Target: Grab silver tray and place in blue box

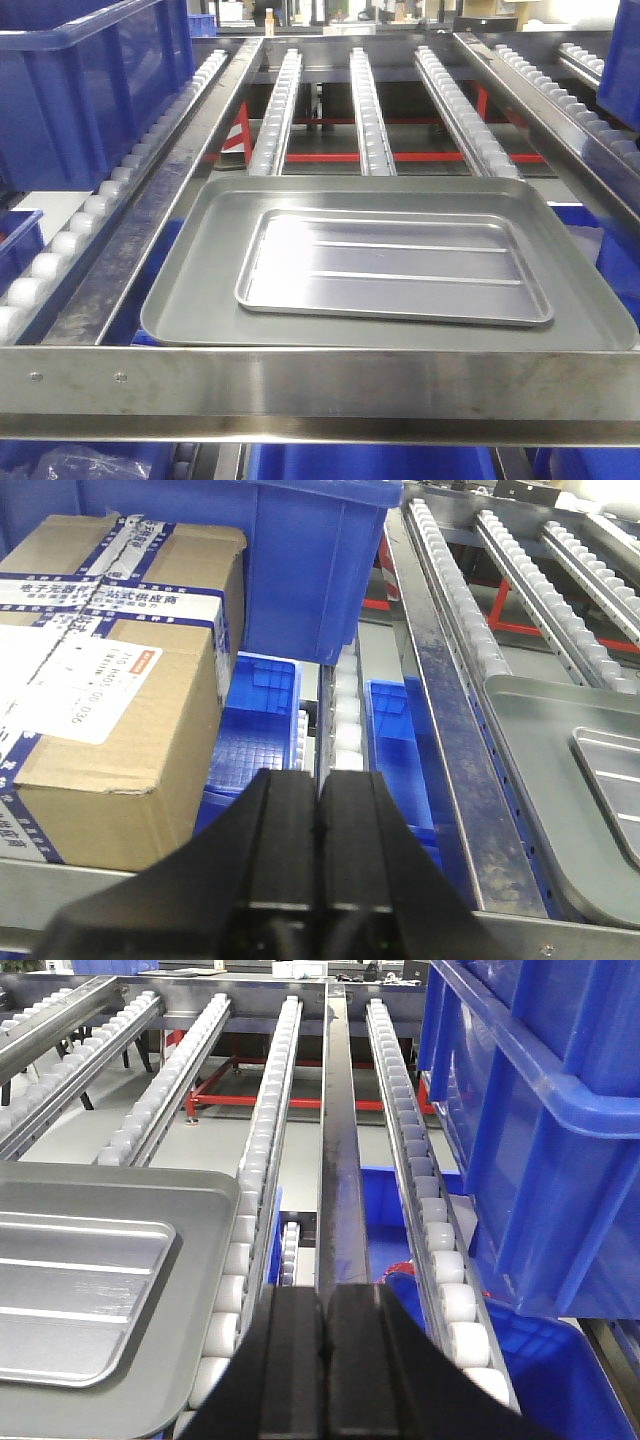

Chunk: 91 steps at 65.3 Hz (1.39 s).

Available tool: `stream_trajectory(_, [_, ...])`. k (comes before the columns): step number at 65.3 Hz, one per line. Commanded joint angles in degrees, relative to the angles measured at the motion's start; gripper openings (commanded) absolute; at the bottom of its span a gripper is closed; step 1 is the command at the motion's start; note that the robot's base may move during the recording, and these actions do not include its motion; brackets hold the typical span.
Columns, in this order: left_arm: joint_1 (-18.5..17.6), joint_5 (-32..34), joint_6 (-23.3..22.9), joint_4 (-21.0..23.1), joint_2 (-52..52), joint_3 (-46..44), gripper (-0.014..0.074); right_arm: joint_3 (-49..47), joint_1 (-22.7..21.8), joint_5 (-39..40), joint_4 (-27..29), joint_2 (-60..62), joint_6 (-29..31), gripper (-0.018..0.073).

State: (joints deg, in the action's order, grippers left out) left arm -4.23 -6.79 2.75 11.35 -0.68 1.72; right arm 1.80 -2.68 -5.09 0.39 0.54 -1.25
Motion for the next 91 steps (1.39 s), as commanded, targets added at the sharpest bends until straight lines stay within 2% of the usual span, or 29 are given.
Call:
stream_trajectory(1, [0.2, 4.8, 0.0, 0.5, -1.0, -0.2, -0.0105, 0.1, 0.0, 5.1, -0.1, 1.2, 0.4, 0.0056])
stream_trajectory(34, [0.2, 4.8, 0.0, 0.5, -1.0, -0.2, -0.0105, 0.1, 0.0, 5.1, -0.1, 1.2, 0.4, 0.0056])
stream_trajectory(46, [0.2, 8.2, 0.0, 0.5, -1.0, -0.2, -0.0105, 0.1, 0.0, 7.0, -0.1, 1.2, 0.4, 0.0056])
stream_trajectory(51, [0.2, 11.7, 0.0, 0.5, -1.0, -0.9, -0.0105, 0.1, 0.0, 9.9, 0.0, 1.2, 0.3, 0.0056])
stream_trajectory(55, [0.2, 11.6, 0.0, -1.0, -0.7, -3.5, -0.0105, -0.9, 0.0, 12.4, 0.8, 1.2, -0.4, 0.0056])
stream_trajectory(59, [0.2, 8.1, 0.0, -6.0, 0.5, -8.8, -0.0105, -3.8, 0.0, 12.1, 1.1, 1.2, -0.5, 0.0056])
stream_trajectory(62, [0.2, 2.9, 0.0, -9.7, 2.3, -13.7, -0.0105, -7.7, 0.0, 10.2, 1.1, 1.0, -0.5, 0.0056])
stream_trajectory(66, [0.2, -2.7, 0.0, -11.4, 5.7, -21.1, -0.0104, -12.9, 0.0, 6.4, 1.1, -0.4, -0.5, 0.0056])
stream_trajectory(74, [0.2, -14.2, 0.0, -9.0, 18.0, -34.8, -0.0102, -23.8, 0.0, -1.7, 1.1, -7.5, -0.5, 0.0062])
stream_trajectory(79, [0.2, -19.4, 0.0, -5.6, 26.0, -41.2, -0.0083, -28.6, 0.0, -4.1, 1.1, -13.1, -0.5, 0.0087])
stream_trajectory(84, [0.1, -21.6, 1.9, -2.5, 33.8, -46.0, 0.0008, -32.3, 0.1, -6.3, 1.1, -19.5, -0.5, 0.0193])
stream_trajectory(91, [-1.9, -21.6, 9.1, 3.5, 43.3, -49.9, 0.0195, -35.2, 0.7, -7.9, 1.1, -27.1, -0.5, 0.0373])
